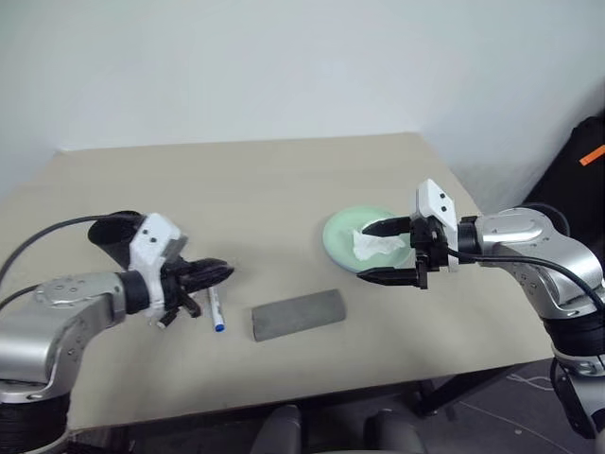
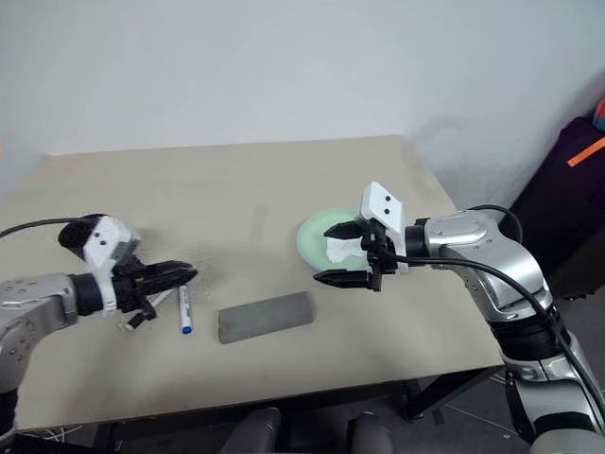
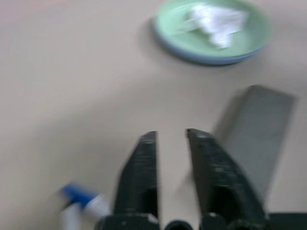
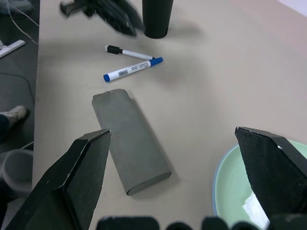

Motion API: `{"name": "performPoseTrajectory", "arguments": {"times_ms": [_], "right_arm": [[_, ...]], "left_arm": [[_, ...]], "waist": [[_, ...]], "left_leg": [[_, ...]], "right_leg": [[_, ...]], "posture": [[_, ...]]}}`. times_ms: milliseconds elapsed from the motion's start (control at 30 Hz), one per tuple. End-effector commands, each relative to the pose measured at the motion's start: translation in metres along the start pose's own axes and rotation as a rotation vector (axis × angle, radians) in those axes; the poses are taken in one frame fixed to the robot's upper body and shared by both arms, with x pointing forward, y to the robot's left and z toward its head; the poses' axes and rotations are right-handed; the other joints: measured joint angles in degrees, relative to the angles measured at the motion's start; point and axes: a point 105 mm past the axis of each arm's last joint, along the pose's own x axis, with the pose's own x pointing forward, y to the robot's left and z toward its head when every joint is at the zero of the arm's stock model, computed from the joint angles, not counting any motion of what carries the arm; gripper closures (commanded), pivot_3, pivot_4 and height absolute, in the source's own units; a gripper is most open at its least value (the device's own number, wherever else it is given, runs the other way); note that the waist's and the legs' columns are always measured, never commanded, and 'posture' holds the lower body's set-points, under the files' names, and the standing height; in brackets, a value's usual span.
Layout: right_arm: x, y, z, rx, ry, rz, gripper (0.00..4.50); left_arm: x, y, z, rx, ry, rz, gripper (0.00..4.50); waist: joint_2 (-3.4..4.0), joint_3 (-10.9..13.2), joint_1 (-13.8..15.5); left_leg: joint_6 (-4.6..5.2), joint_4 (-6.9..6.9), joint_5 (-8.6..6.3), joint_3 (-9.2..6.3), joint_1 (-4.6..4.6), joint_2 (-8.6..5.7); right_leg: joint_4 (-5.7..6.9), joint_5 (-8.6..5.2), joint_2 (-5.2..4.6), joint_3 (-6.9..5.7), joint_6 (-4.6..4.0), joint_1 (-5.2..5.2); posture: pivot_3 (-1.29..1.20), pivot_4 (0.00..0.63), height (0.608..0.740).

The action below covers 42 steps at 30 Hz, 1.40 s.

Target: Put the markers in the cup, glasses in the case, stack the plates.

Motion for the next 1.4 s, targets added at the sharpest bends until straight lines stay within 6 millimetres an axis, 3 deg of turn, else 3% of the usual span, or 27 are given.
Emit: {"name": "performPoseTrajectory", "arguments": {"times_ms": [33,167,233,433,900,1367,1400], "right_arm": [[-0.003,-0.003,0.015,-0.068,-0.023,-0.008,0.0],[-0.002,-0.002,0.014,-0.068,-0.025,-0.004,0.0],[-0.001,-0.002,0.014,-0.069,-0.027,-0.001,0.0],[-0.001,-0.002,0.016,-0.072,-0.029,0.002,0.0],[-0.001,-0.002,0.018,-0.077,-0.035,-0.004,0.0],[-0.001,-0.001,0.018,-0.072,-0.04,-0.012,0.0],[-0.001,-0.001,0.018,-0.072,-0.04,-0.012,0.0]], "left_arm": [[-0.013,0.027,0.003,0.035,0.001,0.156,2.16],[-0.023,0.057,-0.016,0.04,0.072,0.309,0.7],[-0.024,0.061,-0.025,0.028,0.097,0.322,0.05],[-0.013,0.058,-0.051,0.062,0.171,0.279,0.05],[0.02,0.051,-0.075,0.027,0.258,0.176,0.05],[0.015,0.05,-0.1,-0.024,0.331,0.152,0.05],[0.015,0.05,-0.101,-0.034,0.331,0.147,0.21]], "waist": [[0.01,0.0,0.2],[0.0,0.0,0.1],[0.01,0.0,0.1],[0.01,0.0,0.2],[0.01,0.0,0.1],[0.05,0.0,0.1],[0.05,0.0,0.1]], "left_leg": [[-0.08,0.0,-0.05,-0.01,0.01,0.0],[-0.18,-0.01,-0.1,0.0,0.0,0.0],[-0.19,-0.07,-0.11,0.02,0.01,0.0],[-0.25,-0.16,-0.14,0.02,0.01,0.0],[-0.27,-0.21,-0.15,0.06,0.0,0.0],[-0.27,-0.23,-0.15,0.06,0.02,0.01],[-0.27,-0.24,-0.15,0.05,0.03,0.01]], "right_leg": [[-0.01,0.0,0.0,0.0,0.0,-0.04],[-0.01,0.0,0.0,-0.01,0.0,-0.05],[-0.01,0.0,-0.01,-0.01,0.0,-0.06],[-0.03,0.0,-0.03,-0.03,-0.02,-0.14],[-0.02,0.07,-0.03,-0.04,0.03,-0.12],[-0.02,0.04,-0.04,-0.04,-0.02,-0.14],[-0.02,0.04,-0.04,-0.04,-0.02,-0.13]], "posture": [[0.0,0.0,0.704],[0.0,0.0,0.704],[0.0,0.0,0.704],[0.0,0.0,0.704],[0.0,0.0,0.704],[0.0,0.0,0.704],[0.0,0.0,0.704]]}}
